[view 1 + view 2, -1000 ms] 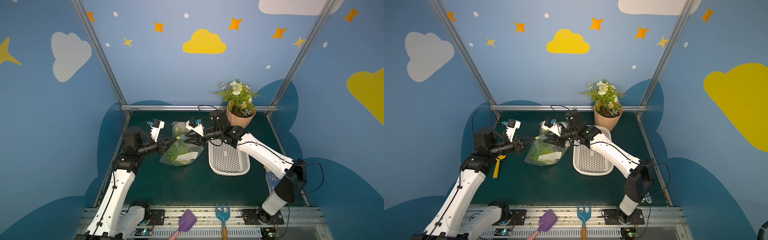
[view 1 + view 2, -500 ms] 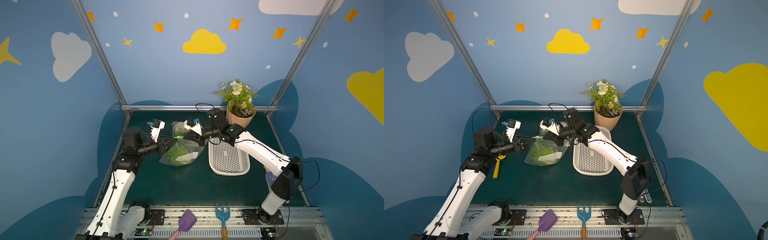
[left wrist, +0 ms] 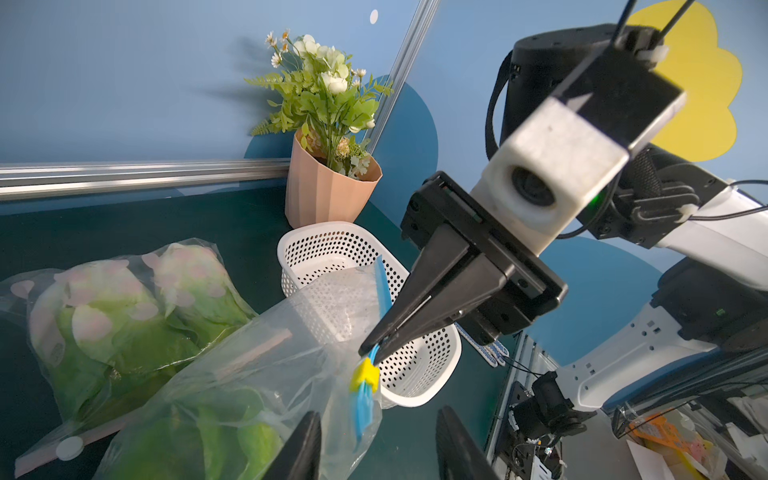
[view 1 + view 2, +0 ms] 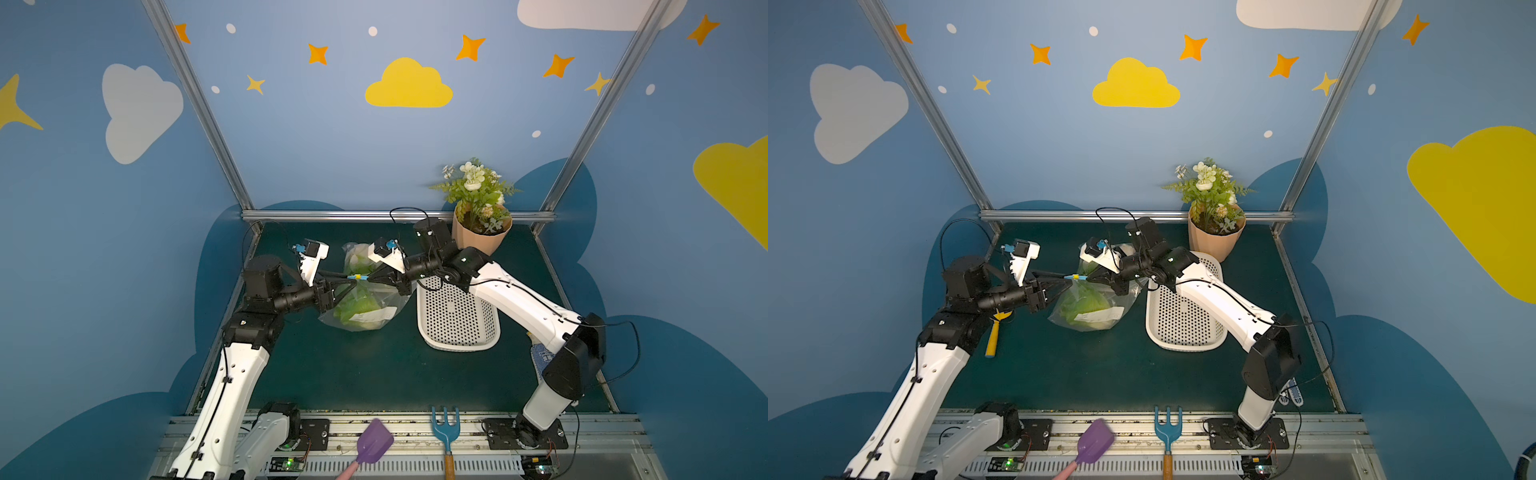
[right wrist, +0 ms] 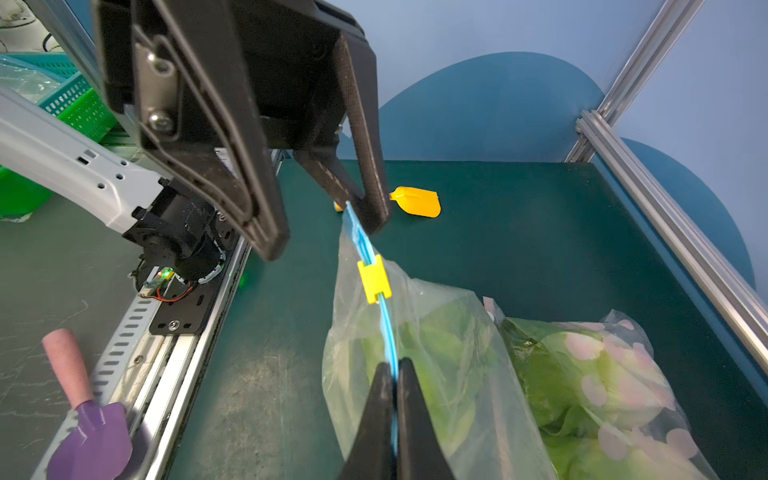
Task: Open the zip-top bag and take out the chinese cabbages
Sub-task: Adjust the zipper food storage bag at the center of the board.
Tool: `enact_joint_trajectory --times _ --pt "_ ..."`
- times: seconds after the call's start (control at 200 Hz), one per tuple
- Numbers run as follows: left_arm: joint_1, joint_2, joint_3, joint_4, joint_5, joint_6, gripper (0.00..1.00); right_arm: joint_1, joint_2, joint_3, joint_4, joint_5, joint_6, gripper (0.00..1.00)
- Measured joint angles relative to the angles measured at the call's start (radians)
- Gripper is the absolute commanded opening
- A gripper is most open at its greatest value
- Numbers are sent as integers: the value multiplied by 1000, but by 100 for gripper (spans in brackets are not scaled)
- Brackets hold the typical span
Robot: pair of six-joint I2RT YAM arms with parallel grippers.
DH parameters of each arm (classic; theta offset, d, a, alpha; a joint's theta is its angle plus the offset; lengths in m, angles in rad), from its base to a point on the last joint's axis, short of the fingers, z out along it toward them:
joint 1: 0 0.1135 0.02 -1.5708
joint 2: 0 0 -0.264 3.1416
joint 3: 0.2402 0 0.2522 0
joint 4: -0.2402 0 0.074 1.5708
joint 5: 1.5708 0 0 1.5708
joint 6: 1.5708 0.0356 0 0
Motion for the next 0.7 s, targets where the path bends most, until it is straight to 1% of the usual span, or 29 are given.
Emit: enact_joint_trajectory --times 0.055,0.21,0.3,0.385,0.696 --pt "1 0 -3 6 0 -1 34 0 1 9 -10 -5 -4 0" --pt "1 11 -7 23 12 -15 31 0 1 29 -31 -19 -15 0" --pt "2 16 -11 29 16 -21 26 0 3 32 -46 -24 -19 0" --pt "1 16 -13 39 22 -27 19 0 6 37 -53 -29 -22 0" --pt "1 29 -18 77 51 -61 14 0 7 39 -59 -36 -23 0"
